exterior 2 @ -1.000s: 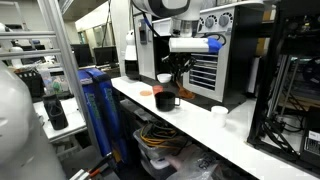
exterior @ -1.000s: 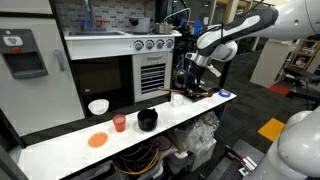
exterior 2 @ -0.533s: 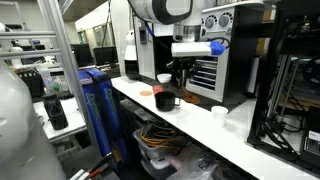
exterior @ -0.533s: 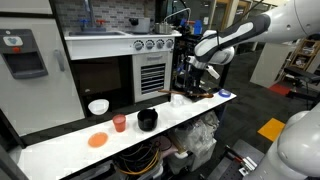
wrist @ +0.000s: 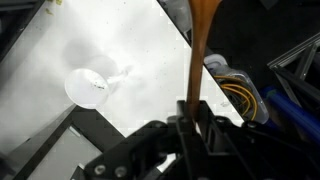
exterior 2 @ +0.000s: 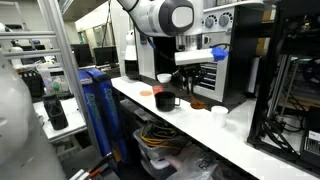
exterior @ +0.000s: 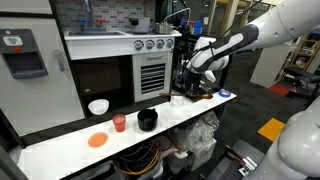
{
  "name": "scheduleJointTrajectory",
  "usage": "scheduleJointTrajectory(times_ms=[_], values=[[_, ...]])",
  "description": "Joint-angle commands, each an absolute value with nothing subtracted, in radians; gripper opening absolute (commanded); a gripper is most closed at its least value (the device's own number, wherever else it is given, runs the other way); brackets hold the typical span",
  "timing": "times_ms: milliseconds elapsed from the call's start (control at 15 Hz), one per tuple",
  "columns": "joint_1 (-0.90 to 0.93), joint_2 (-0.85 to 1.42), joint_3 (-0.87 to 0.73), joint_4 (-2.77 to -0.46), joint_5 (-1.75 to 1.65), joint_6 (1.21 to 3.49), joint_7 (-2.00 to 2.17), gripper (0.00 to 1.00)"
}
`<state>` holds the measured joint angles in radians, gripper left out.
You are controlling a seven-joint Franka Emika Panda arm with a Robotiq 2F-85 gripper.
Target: Take the white mug and pour its contents into the black bowl, then use the wooden spoon to stir the contents in the black bowl
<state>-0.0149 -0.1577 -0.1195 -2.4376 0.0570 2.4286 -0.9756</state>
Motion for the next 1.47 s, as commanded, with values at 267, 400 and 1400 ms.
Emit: scheduleJointTrajectory(times_ms=[267, 400, 1400], values=[[-0.021, -0.085, -0.086, -2.445, -0.075, 2.532, -0.825, 0.03], [-0.021, -0.074, -0.080, -2.450, -0.097, 2.548, -0.797, 0.03], [-0.023, -0.029, -0.082, -2.535, -0.077, 2.681, -0.911, 0.03]])
